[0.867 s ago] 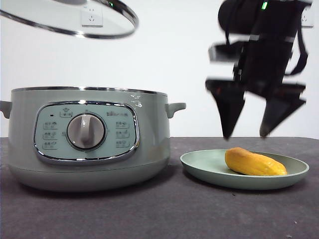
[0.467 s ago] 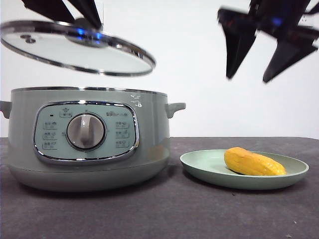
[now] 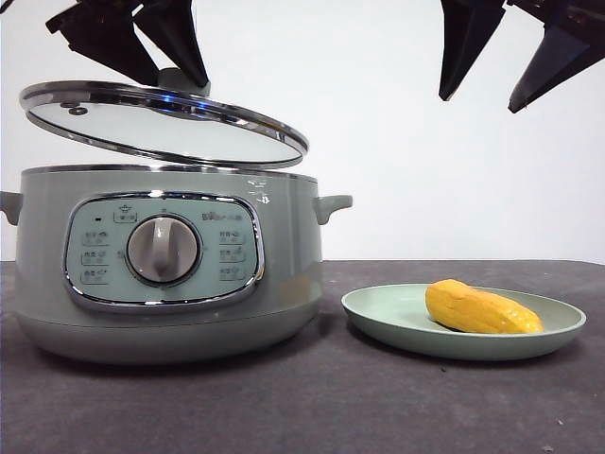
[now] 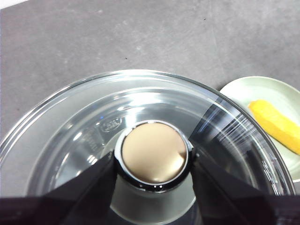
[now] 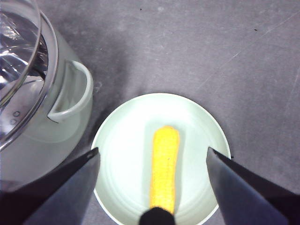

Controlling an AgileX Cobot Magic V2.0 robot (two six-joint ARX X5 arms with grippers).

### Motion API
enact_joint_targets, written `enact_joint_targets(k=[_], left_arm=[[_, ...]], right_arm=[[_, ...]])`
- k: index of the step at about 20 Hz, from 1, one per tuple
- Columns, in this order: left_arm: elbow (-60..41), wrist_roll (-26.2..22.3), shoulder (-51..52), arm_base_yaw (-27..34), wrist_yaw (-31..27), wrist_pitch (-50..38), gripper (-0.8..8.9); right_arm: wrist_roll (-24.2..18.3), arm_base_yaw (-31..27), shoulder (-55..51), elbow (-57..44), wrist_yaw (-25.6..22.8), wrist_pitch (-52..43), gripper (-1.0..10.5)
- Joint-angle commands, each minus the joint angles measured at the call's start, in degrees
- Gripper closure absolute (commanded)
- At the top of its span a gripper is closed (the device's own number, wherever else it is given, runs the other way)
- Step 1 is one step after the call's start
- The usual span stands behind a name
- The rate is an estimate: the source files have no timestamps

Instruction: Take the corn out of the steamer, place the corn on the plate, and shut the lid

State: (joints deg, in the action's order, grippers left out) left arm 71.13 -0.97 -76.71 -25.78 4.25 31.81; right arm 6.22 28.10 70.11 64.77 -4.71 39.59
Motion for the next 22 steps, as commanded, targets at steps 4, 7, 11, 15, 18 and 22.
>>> enact_joint_targets(k=[4, 7, 11, 15, 18, 22], left_arm=[[0.3, 1.0, -0.4, -0.2, 0.6, -2.2, 8.22], [-1.3, 1.0, -0.5, -0.2, 0.6, -2.2, 8.22], [-4.4, 1.7, -0.5, -0.3, 0.8, -4.0, 8.22], [-8.6, 3.8, -0.5, -1.3, 0.8, -9.0, 8.22], [-9.9, 4.0, -0.5, -1.3, 0.2, -7.5, 8.22], [-9.9, 4.0, -0.5, -1.1, 0.2, -6.6, 4.96]], right_arm=[[0.4, 0.0, 0.0, -0.5, -0.2, -0.1, 5.7], [0.4, 0.0, 0.0, -0.5, -0.2, 0.1, 5.7], [0.4, 0.0, 0.0, -0.5, -0.2, 0.1, 5.7], [0.4, 0.0, 0.0, -0.5, -0.2, 0.1, 5.7], [0.4, 0.0, 0.0, -0.5, -0.2, 0.1, 5.7], [0.4, 0.0, 0.0, -0.5, -0.2, 0.1, 5.7]])
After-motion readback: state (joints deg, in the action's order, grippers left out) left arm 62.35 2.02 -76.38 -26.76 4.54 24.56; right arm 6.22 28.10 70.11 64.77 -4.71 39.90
